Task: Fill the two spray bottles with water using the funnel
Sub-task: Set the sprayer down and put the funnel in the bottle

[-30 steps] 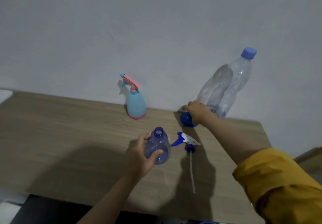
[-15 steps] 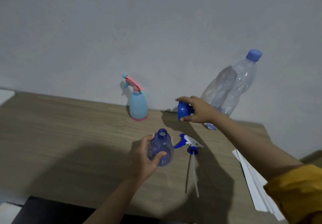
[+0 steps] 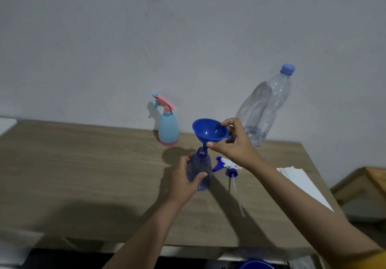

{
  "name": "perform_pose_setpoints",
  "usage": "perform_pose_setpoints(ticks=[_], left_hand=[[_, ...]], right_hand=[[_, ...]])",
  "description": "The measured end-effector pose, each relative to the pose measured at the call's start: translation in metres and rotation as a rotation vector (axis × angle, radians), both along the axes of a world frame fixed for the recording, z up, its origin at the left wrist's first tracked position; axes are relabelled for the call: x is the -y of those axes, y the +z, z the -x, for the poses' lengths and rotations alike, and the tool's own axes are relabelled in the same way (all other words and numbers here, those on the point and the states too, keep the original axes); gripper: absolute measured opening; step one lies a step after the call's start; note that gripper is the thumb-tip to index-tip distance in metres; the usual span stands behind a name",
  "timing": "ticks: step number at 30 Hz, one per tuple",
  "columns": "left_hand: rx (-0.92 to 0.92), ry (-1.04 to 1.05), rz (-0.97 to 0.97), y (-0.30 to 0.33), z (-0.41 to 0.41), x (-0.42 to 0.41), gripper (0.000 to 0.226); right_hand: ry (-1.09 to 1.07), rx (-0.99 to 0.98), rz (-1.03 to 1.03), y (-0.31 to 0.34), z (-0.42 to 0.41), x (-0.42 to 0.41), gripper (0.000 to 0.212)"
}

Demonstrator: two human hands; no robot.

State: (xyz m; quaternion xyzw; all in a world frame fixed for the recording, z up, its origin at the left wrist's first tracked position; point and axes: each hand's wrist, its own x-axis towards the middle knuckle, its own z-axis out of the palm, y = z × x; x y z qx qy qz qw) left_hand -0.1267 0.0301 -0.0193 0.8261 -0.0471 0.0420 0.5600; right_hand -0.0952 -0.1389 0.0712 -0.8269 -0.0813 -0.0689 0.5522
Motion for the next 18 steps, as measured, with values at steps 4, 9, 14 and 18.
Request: perform_pose_setpoints(ticks=[4, 9, 14, 18], left_hand=[[-0.040, -0.010, 0.030, -0.003, -0.002, -0.001, 0.042], [-0.059, 0.028, 0.067, -0.011, -0.007, -0.002, 0.041], [-0.087, 0.007, 0.030, -0.003, -0.007, 0.000, 0.047], [-0.107, 0.007, -0.005, 0.009, -0.002, 0.000, 0.058]], right_hand=[[0.005, -0.039, 0.114, -0.008, 0.007, -0.007, 0.062], [0.003, 0.009, 0.169, -0.017, 0.014, -0.011, 0.064], [0.034, -0.015, 0.229, -0.012, 0.022, -0.008, 0.073], [0.064, -0.025, 0.260, -0.005, 0.030, 0.001, 0.089]])
